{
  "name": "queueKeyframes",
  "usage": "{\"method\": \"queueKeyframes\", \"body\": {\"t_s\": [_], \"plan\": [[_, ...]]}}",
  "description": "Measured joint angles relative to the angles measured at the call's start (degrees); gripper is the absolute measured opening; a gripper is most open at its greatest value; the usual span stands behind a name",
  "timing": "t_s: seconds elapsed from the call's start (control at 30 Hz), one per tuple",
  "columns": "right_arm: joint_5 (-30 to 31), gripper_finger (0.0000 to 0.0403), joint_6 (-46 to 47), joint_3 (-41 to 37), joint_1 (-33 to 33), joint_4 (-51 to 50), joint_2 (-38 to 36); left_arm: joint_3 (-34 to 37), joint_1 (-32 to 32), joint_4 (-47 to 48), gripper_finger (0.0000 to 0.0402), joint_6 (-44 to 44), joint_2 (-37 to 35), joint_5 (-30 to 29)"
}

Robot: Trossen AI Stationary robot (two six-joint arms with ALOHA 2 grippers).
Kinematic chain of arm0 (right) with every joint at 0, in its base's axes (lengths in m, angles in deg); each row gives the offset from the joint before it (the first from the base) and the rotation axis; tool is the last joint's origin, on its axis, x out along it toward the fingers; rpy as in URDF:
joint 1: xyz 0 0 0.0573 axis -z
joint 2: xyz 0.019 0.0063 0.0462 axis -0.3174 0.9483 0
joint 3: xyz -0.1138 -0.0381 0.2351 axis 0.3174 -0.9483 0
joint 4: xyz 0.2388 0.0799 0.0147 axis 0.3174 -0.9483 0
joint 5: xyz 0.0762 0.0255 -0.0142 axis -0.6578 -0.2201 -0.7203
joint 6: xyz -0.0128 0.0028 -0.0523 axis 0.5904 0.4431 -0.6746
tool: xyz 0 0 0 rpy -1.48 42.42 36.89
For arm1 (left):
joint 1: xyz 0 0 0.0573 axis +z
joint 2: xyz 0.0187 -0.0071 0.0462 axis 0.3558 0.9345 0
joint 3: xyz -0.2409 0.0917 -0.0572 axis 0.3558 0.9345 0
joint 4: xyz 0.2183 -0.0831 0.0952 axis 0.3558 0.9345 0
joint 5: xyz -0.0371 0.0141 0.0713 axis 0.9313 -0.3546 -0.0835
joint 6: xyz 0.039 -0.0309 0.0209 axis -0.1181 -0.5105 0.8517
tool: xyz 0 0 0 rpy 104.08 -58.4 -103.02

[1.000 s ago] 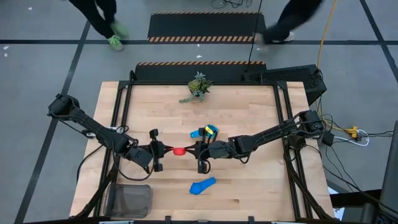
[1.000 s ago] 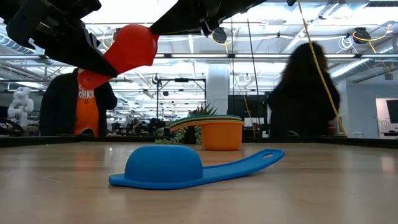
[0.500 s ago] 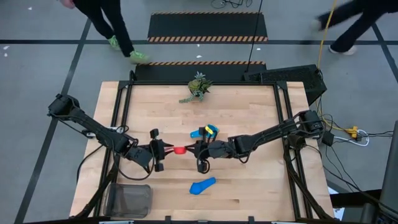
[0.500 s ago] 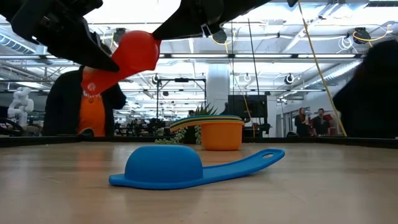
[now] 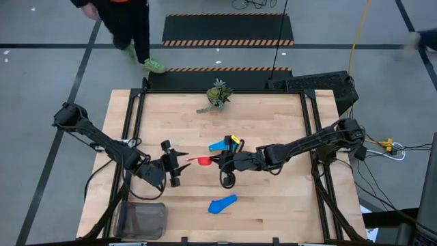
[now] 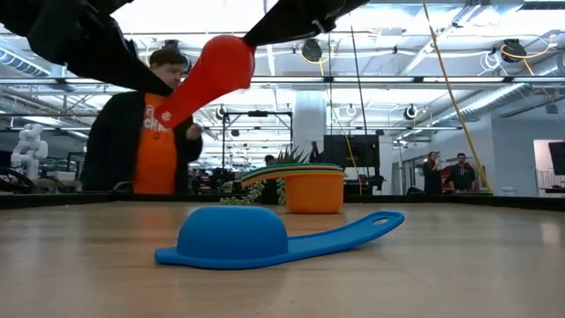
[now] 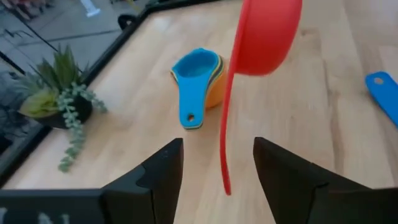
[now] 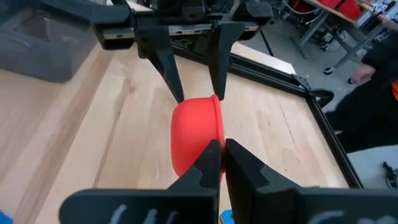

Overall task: Nest measuring cups in basket
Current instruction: Stack the red measuring cup on top of the light blue measuring cup

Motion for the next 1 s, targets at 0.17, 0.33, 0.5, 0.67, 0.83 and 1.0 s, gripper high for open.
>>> {"method": "queueKeyframes", "body": {"t_s": [0.17, 0.33, 0.5, 0.67, 0.83, 1.0], "plan": [[-0.07, 0.0000, -0.96, -3.56, -0.25, 1.16, -3.22, 0.00, -1.48, -4.23, 0.0200, 3.43, -0.11, -0.89], [2.73, 0.0000, -1.89, -10.20, -0.22, 6.70, -10.32, 0.00, -3.12, -9.66, 0.0200, 9.84, -0.11, -3.98], [2.76, 0.0000, -5.06, -19.00, -0.27, 15.95, -16.44, 0.00, -3.70, -15.34, 0.0200, 16.54, -0.11, -9.30], [0.51, 0.0000, -10.96, -28.07, -0.25, 30.23, -21.57, 0.00, -4.01, -25.59, 0.0200, 28.87, -0.11, -10.79], [-4.91, 0.0000, -16.27, -34.68, -0.26, 42.63, -24.55, -0.02, -3.22, -37.57, 0.0200, 40.59, -0.09, -9.63], [-6.53, 0.0000, -19.89, -36.36, -0.66, 47.49, -24.69, -0.02, -0.18, -46.71, 0.0200, 49.39, -0.04, -1.99]]}}
